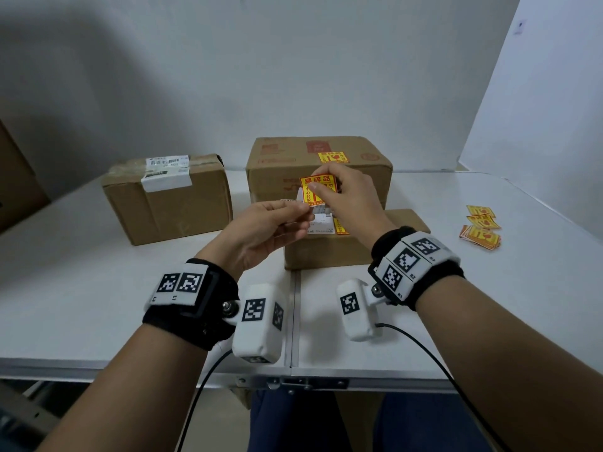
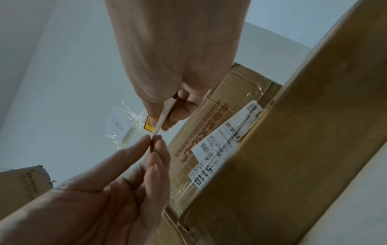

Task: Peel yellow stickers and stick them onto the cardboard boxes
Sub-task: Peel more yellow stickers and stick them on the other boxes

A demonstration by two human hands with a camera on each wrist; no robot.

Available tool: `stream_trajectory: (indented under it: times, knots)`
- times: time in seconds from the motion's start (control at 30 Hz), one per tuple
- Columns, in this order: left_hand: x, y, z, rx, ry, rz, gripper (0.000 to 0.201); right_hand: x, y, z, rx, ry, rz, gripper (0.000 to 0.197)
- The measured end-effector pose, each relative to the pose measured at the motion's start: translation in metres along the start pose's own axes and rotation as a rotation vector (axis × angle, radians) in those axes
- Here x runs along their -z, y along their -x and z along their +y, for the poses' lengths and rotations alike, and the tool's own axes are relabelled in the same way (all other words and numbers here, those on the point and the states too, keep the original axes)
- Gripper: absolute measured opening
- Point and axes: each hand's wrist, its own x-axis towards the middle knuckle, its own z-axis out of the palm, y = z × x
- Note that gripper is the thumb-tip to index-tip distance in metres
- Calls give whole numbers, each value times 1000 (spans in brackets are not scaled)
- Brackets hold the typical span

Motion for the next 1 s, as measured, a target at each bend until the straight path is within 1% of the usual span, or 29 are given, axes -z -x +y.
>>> stream_trajectory:
  times: [0.1, 0.27, 0.4, 0.47, 0.53, 0.6, 0.63, 0.7, 0.73, 0.8, 0.83, 0.9, 1.0]
  knots:
    - [0, -1, -1, -12, 18, 2, 20, 1, 0, 1, -6, -8, 11, 15]
    - [-1, -2, -1, -30, 19, 11, 17, 2, 2, 4, -15, -20, 16, 15]
    - [-4, -3, -2, -38, 31, -2, 14, 1, 3, 6, -63, -75, 31, 15]
    - [-4, -4, -3, -45, 44, 0, 12, 0, 3, 7, -86, -110, 34, 18]
    - [-5, -5, -3, -54, 42, 8, 11, -1, 2, 7, -102, -124, 43, 27]
    - [-4, -6, -2, -56, 28, 22, 11, -2, 0, 9, -68, -45, 71, 33]
    - [-4, -7, -1, -51, 18, 29, 12, -3, -1, 10, -32, 43, 91, 32]
    - [-2, -8, -1, -38, -1, 42, 16, -2, -2, 8, 43, 221, 127, 21]
    - [-1, -9, -1, -33, -11, 49, 18, -1, -3, 7, 70, 270, 108, 17]
    - [-1, -10, -1, -30, -38, 62, 20, 0, -4, 5, 85, 331, -7, 20]
    - [-1, -10, 0, -29, -56, 70, 21, 0, -4, 4, 77, 373, -68, 21]
    - [0, -11, 1, -29, -93, 86, 18, 2, -6, 1, 54, 421, -132, 18]
    - [2, -12, 4, -44, -152, 100, 17, 5, -6, -2, -27, 270, -188, 20]
